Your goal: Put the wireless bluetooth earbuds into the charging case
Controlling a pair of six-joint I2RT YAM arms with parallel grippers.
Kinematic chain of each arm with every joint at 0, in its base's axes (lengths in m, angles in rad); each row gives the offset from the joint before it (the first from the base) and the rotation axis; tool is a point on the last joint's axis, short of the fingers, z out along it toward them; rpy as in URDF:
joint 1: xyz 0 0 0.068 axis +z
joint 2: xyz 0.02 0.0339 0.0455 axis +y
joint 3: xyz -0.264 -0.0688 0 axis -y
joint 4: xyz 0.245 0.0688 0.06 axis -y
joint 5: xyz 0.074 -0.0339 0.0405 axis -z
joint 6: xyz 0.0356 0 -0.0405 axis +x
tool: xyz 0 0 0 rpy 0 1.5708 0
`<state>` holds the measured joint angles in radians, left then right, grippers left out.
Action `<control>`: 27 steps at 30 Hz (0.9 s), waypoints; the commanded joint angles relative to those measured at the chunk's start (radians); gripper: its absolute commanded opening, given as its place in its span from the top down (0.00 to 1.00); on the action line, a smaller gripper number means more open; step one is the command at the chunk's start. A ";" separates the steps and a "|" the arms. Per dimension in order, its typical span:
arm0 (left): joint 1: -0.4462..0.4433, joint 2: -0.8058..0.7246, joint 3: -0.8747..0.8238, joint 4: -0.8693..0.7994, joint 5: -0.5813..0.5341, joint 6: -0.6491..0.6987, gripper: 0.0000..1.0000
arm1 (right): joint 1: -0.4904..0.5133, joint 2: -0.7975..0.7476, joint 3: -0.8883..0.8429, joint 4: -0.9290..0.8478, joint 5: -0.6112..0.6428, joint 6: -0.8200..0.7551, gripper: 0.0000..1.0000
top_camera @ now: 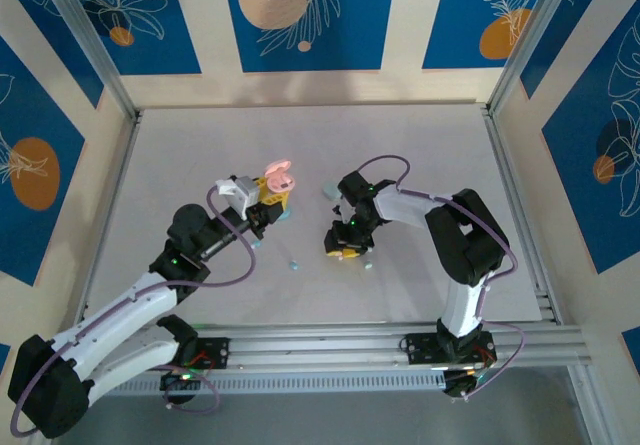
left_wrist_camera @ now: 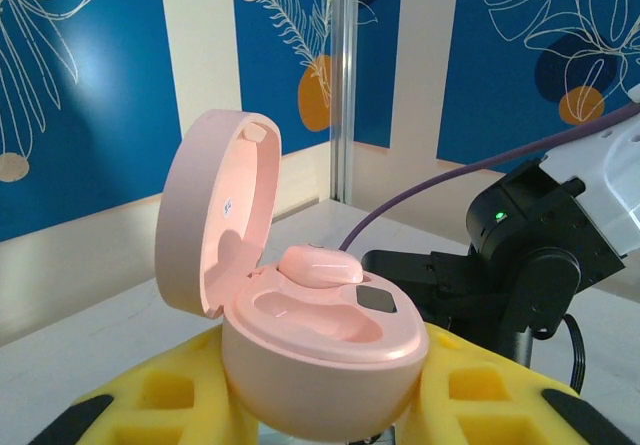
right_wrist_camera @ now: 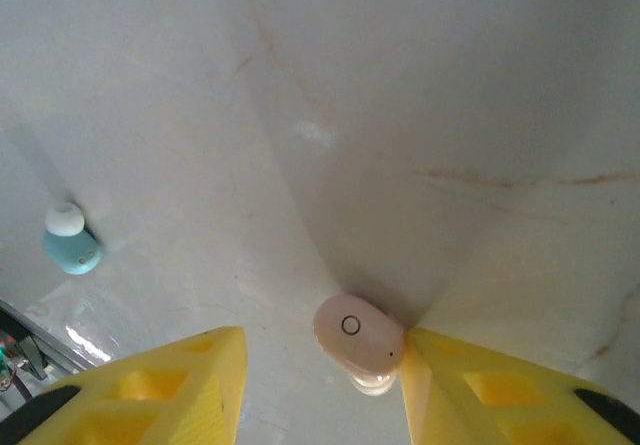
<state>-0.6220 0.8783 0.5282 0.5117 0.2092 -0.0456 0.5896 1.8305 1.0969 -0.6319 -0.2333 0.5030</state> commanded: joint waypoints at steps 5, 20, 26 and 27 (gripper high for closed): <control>0.007 0.002 0.018 0.028 0.025 -0.006 0.72 | 0.012 -0.045 -0.009 -0.049 -0.005 0.011 0.54; 0.008 -0.008 0.021 0.016 0.024 -0.005 0.71 | -0.036 -0.006 0.033 -0.019 0.036 -0.063 0.56; 0.008 -0.007 0.021 0.014 0.022 -0.007 0.71 | -0.029 0.037 0.057 -0.008 -0.017 -0.092 0.58; 0.008 -0.007 0.021 0.014 0.022 -0.006 0.71 | -0.024 0.039 0.057 -0.009 -0.023 -0.096 0.58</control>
<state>-0.6220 0.8803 0.5282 0.5076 0.2123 -0.0456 0.5549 1.8511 1.1309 -0.6361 -0.2092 0.4377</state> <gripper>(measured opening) 0.317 0.417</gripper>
